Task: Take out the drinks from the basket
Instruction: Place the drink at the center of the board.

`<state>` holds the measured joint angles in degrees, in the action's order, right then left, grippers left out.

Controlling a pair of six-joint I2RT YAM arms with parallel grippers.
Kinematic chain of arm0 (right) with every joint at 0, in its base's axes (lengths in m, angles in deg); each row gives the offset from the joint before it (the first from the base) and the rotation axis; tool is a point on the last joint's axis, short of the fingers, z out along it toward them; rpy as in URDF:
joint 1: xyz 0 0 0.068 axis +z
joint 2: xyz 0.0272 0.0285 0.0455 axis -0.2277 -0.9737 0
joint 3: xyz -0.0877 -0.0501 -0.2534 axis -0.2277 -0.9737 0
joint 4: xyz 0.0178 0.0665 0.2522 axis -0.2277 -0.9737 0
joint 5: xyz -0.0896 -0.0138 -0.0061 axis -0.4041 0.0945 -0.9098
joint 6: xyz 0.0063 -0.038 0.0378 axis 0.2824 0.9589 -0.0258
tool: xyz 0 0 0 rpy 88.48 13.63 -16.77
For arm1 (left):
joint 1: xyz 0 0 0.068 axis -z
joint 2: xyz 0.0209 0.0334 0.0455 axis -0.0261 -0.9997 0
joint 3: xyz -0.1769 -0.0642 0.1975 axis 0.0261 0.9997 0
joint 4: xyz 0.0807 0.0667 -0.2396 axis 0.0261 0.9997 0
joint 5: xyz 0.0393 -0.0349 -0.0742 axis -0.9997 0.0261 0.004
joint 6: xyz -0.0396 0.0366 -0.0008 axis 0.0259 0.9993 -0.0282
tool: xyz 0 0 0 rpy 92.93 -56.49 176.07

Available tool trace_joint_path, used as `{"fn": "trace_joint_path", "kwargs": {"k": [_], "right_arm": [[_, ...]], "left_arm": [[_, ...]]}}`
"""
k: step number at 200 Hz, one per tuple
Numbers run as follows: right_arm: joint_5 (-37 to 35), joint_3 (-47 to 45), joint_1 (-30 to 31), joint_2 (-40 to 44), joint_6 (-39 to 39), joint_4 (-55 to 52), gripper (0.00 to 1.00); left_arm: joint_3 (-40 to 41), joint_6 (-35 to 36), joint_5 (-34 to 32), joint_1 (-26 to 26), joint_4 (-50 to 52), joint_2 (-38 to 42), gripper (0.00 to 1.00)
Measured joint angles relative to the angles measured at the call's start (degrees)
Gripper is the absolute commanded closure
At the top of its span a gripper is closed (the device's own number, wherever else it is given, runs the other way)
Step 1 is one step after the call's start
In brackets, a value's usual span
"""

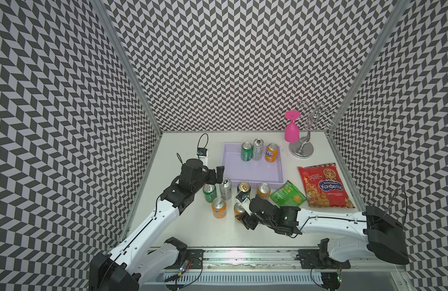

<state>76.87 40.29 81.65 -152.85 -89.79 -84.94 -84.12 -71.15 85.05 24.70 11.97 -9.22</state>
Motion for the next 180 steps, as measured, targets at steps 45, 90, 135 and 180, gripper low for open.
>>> {"fn": "trace_joint_path", "kwargs": {"k": [45,90,135,180], "right_arm": [[-0.1,-0.3,0.0,-1.7,-0.1,4.4,0.51],[-0.4,-0.3,0.0,-4.4,-0.1,7.3,0.51],[-1.3,-0.9,0.0,-5.8,-0.1,9.2,0.51],[-2.2,-1.3,0.0,-7.9,0.0,10.9,0.48]], "left_arm": [[0.0,0.0,0.0,0.0,0.0,0.0,0.01],[0.2,0.0,0.0,0.0,-0.1,0.0,0.01],[0.2,0.0,0.0,0.0,-0.1,0.0,0.01],[0.2,0.0,0.0,0.0,-0.1,0.0,0.01]]}}
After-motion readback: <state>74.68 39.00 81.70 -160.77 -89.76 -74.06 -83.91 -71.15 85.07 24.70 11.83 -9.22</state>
